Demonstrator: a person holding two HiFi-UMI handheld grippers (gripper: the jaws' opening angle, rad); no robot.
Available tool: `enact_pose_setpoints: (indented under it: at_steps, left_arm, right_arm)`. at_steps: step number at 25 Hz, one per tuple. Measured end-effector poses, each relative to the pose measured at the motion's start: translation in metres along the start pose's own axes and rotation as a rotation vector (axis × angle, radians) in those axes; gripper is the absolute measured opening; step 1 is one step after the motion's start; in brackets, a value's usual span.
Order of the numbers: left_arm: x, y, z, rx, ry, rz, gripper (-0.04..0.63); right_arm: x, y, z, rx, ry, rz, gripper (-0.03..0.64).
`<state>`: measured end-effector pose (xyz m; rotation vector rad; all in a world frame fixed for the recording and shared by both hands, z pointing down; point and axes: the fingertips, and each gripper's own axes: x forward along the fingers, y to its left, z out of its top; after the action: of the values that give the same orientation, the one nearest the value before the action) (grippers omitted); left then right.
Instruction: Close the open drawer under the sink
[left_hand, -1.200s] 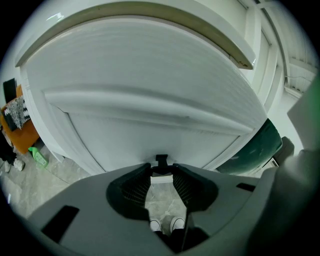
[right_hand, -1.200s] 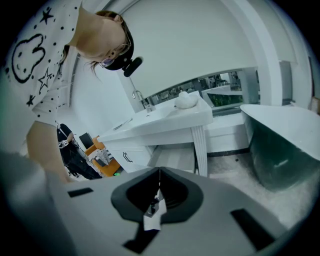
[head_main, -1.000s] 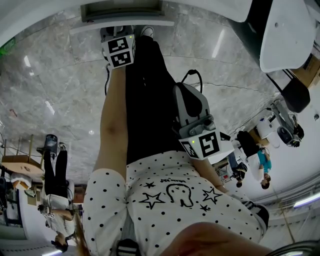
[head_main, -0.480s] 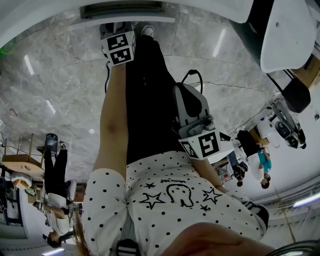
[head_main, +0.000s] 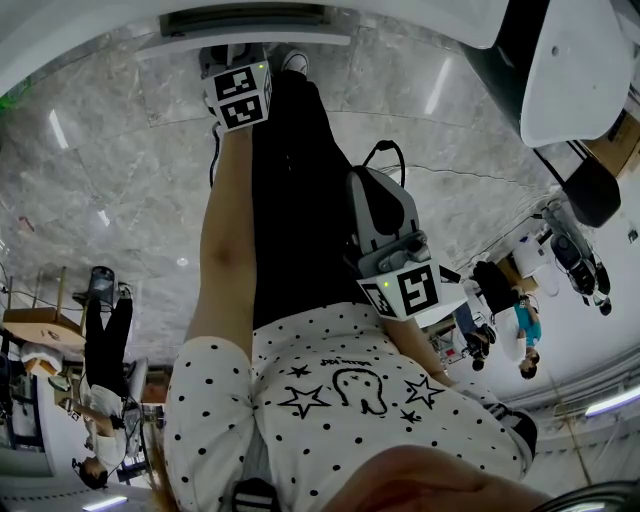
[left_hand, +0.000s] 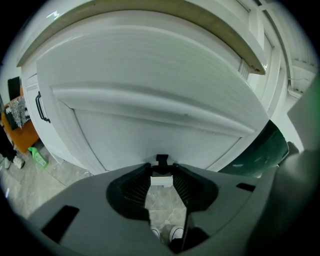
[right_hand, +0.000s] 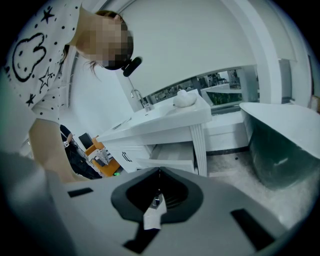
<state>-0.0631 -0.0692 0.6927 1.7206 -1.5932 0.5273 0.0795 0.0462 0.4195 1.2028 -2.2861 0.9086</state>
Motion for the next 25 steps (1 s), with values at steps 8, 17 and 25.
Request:
enact_pose_setpoints:
  at_steps: [8,17,25]
  left_arm:
    - [0.009,0.003,0.014,0.000,-0.010,0.000,0.143]
    - [0.017,0.002,0.027,0.003,-0.027,0.006,0.143]
    - [0.019,0.001,0.029,-0.004,-0.031,0.010,0.143]
  right_arm:
    - [0.000,0.000,0.000,-0.001,0.003,0.001,0.015]
    - [-0.002,-0.004,0.001,0.004,0.001,-0.004,0.015]
    - [-0.004,-0.008,0.002,0.008,-0.002,-0.007,0.015]
